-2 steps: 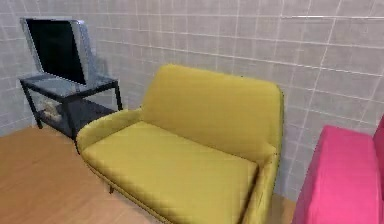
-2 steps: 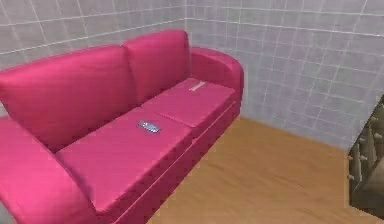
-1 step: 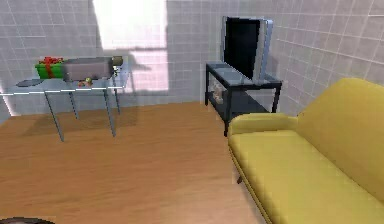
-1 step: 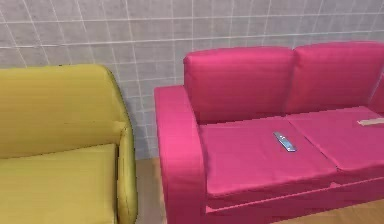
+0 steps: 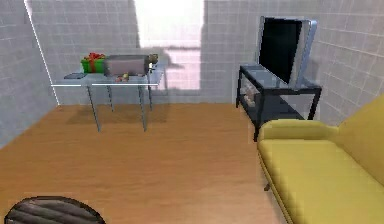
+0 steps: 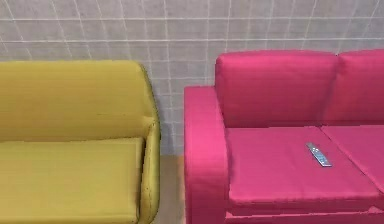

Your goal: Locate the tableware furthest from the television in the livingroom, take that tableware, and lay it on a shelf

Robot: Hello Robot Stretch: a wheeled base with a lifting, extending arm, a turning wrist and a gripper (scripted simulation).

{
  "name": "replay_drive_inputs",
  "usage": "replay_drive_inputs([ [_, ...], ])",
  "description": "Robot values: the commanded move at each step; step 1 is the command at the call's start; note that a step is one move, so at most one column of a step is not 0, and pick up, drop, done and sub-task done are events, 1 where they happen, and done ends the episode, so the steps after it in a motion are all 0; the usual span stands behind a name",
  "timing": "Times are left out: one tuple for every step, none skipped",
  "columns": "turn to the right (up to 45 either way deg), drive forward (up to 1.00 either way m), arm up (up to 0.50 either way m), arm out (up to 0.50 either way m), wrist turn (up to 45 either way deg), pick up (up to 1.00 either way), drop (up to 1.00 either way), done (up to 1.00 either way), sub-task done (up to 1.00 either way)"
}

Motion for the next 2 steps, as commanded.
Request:
replay_drive_inputs([
  [0.0,1.00,0.00,0.00,0.0,0.00,0.00,0.00,0.00],
  [-3.0,0.00,0.00,0.00,0.0,0.00,0.00,0.00,0.00],
])
